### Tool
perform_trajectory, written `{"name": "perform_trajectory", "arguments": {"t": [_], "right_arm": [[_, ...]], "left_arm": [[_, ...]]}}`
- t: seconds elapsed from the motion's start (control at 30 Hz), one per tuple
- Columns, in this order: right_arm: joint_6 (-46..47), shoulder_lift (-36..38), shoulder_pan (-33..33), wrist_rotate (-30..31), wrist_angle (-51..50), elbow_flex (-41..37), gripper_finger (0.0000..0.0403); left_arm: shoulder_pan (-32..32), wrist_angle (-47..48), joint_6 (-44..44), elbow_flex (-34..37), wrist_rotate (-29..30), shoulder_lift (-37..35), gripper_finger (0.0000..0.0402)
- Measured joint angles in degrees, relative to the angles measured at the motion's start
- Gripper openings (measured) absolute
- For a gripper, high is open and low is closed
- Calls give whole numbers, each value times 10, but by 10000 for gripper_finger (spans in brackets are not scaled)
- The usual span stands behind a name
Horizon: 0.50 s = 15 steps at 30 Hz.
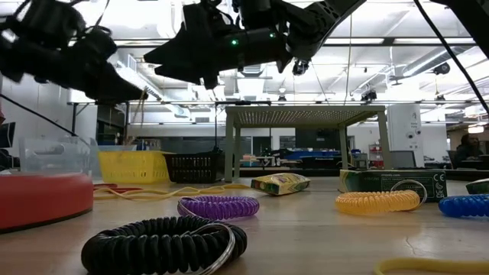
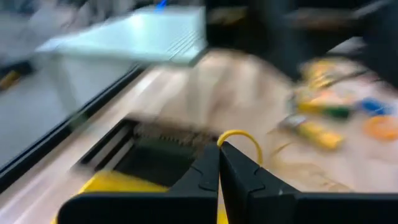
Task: Pick & Place Office Desk Supplies
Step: Put the yellow rubber band into the transparent bin
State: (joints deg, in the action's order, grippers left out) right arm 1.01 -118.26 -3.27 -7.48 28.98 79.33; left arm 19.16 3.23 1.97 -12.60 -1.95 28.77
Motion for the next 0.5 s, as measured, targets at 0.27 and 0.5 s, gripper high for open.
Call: {"name": "perform_trajectory", "arguments": {"t": [0.27, 0.5], "right_arm": [[-25, 0, 0, 0, -58, 0, 242], [-13, 0, 2, -1, -81, 0, 243]], "left_arm": [[0, 244, -106, -181, 141, 0, 6], [0, 395, -227, -265, 223, 15, 6]]}}
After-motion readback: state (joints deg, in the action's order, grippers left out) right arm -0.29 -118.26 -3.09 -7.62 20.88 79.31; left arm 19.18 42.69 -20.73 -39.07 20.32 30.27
